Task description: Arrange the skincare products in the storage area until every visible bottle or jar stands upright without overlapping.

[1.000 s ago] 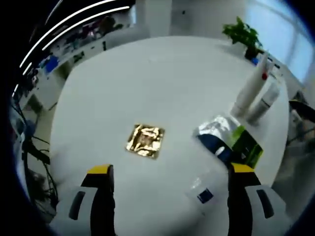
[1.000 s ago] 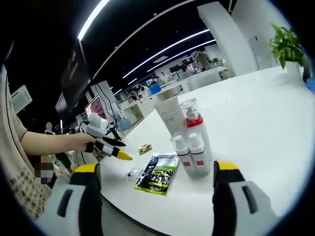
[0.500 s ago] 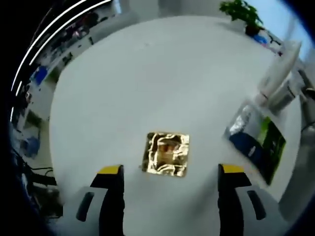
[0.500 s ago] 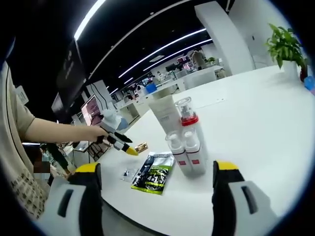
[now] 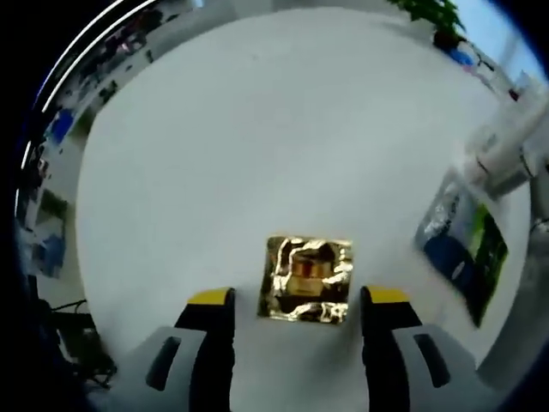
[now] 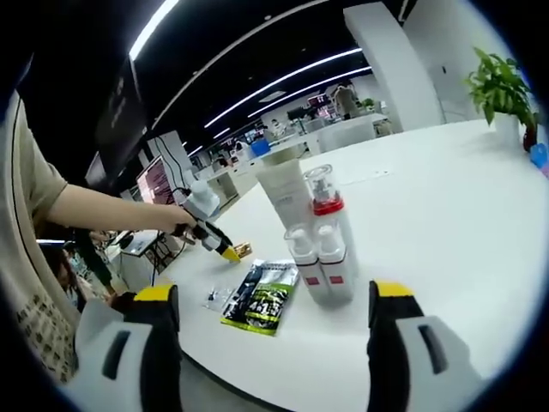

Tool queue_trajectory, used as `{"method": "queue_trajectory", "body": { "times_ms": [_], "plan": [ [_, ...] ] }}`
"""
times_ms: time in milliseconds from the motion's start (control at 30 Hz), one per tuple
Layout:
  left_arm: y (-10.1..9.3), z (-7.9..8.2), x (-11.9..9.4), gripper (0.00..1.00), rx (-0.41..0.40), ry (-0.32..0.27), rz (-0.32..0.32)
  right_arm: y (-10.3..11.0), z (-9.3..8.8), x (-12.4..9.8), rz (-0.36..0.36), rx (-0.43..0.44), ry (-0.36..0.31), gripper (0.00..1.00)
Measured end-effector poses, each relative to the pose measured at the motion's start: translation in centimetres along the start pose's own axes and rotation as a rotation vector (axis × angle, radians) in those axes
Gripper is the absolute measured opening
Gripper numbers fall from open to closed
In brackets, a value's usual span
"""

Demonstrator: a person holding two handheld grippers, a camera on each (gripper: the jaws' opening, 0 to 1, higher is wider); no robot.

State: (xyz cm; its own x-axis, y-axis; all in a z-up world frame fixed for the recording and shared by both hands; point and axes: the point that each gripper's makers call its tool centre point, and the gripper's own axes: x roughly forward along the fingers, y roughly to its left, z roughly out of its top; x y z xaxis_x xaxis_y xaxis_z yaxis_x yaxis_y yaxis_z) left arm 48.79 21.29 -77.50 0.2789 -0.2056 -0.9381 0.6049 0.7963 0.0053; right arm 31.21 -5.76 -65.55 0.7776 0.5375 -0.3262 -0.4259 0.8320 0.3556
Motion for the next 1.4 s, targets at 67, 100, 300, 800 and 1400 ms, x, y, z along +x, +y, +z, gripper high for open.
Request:
{"method": "queue_trajectory", "body": {
  "times_ms": [67, 100, 300, 800, 1400],
  "plan": [
    [-0.1, 0.0, 0.1, 0.55, -0.007, 0.004, -0.006, 0.2, -0.1, 0.1, 0.004, -0.011, 0.01, 0.91],
    [-0.1, 0.0, 0.1, 0.55, -0.005, 0.005, -0.006, 0.2, -0.2, 0.1, 0.006, -0.017, 0.013, 0.91],
    [-0.2, 0.0, -0.1, 0.45, -0.014, 0.011, -0.004, 0.4, -0.2, 0.1, 0.007, -0.018, 0.017, 0.9],
    [0.1, 0.0, -1.0, 0.37, -0.201, -0.029, 0.05, 0.4, 0.0, 0.0, 0.007, -0.015, 0.007, 0.9],
    [-3.4, -1.6, -2.8, 0.37, -0.499, -0.125, 0.048, 0.5, 0.4, -0.2, 0.015, -0.015, -0.016, 0.9]
  ]
}}
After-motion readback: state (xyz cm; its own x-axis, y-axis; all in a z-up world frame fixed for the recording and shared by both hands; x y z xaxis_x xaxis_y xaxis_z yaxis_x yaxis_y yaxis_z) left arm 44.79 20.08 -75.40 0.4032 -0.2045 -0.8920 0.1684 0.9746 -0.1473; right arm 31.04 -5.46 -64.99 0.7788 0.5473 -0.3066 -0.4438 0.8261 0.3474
